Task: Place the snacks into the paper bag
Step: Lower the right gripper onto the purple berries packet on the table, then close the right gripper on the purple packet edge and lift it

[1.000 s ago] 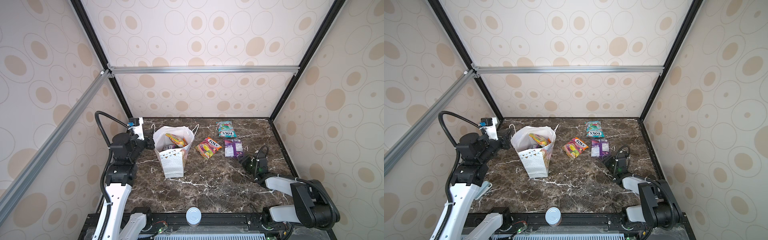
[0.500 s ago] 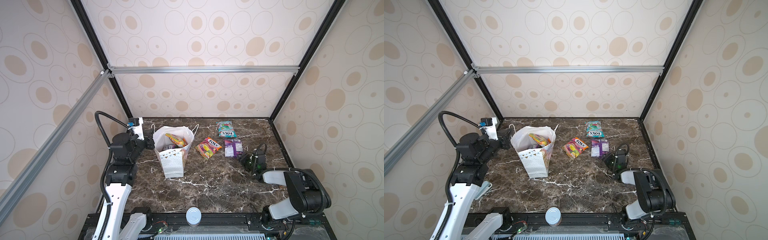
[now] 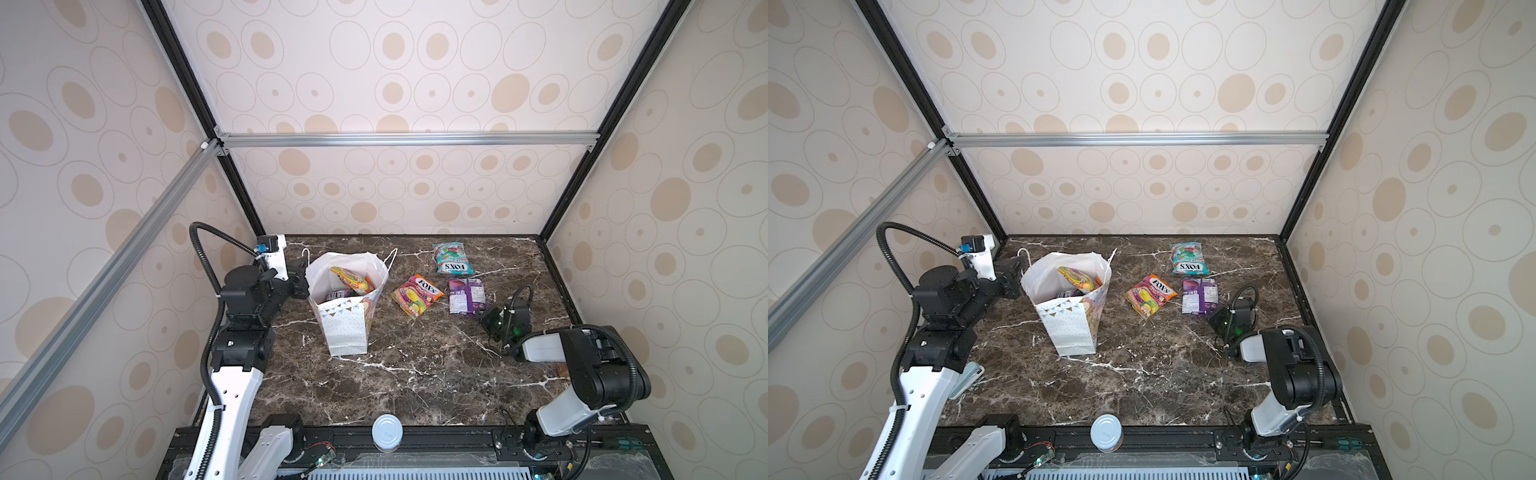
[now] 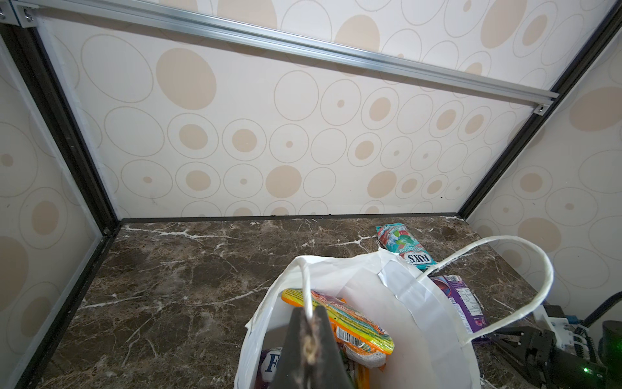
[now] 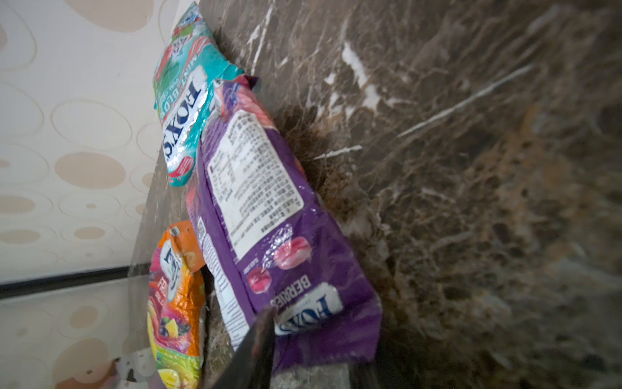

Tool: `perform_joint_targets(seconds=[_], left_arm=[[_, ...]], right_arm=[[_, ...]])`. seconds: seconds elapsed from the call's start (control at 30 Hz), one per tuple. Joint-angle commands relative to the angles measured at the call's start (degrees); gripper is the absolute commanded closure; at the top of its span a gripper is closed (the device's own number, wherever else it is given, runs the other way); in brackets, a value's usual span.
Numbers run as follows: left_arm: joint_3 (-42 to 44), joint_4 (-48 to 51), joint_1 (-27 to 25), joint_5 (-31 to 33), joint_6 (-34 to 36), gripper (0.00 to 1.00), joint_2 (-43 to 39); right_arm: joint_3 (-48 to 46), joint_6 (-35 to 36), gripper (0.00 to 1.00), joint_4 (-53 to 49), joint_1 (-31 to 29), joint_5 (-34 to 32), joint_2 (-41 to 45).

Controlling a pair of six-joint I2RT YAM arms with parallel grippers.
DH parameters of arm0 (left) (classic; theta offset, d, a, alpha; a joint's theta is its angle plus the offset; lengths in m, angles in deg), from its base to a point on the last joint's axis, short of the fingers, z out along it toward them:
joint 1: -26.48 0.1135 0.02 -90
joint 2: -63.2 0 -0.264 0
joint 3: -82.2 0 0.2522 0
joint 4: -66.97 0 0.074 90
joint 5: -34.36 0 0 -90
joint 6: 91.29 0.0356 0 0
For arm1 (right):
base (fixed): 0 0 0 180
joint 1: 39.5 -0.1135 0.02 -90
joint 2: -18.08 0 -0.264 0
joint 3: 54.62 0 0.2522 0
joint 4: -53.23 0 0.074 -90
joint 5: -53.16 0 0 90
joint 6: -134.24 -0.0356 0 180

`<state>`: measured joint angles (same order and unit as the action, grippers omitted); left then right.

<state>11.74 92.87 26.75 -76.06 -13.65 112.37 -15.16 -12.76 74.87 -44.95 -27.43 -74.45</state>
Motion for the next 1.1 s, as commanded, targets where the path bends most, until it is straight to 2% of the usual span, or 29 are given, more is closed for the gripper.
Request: perform_joint_targets(seconds=[0.0, 0.07, 0.17, 0.27, 0.4, 0.73, 1.07], left_arm=[[-0.75, -1.25, 0.34, -0.07, 1.13, 1.00, -0.85], [-0.68, -1.24, 0.39, 0.03, 1.20, 1.00, -0.88], [-0.60, -1.30, 0.34, 0.03, 1.18, 1.00, -0.95], [-0.69, -1.25, 0.34, -0.13, 1.03, 1.00, -1.04], [-0.64, -1.33, 0.34, 0.02, 1.09, 1.00, -1.04], [-0.69, -1.23, 0.34, 0.02, 1.12, 1.00, -1.13], [-0.69, -1.33, 0.34, -0.16, 1.04, 1.00, -1.57]], right_arm=[[1.41, 0.05, 0.77, 1.07, 0.43, 0.52, -0.99], [1.38, 0.04, 0.80, 1.12, 0.52, 0.54, -1.07], [1.39, 0.22, 0.93, 1.39, 0.83, 1.34, -0.90], [1.59, 1.00, 1.00, 0.79, 0.97, 1.93, 0.10], [2.16, 2.93, 1.00, -2.09, 0.97, 2.02, 3.41], [10.16, 12.28, 1.00, -18.74, 0.97, 2.13, 15.51], [14.93, 15.28, 1.00, -24.41, 0.97, 6.59, 21.37]])
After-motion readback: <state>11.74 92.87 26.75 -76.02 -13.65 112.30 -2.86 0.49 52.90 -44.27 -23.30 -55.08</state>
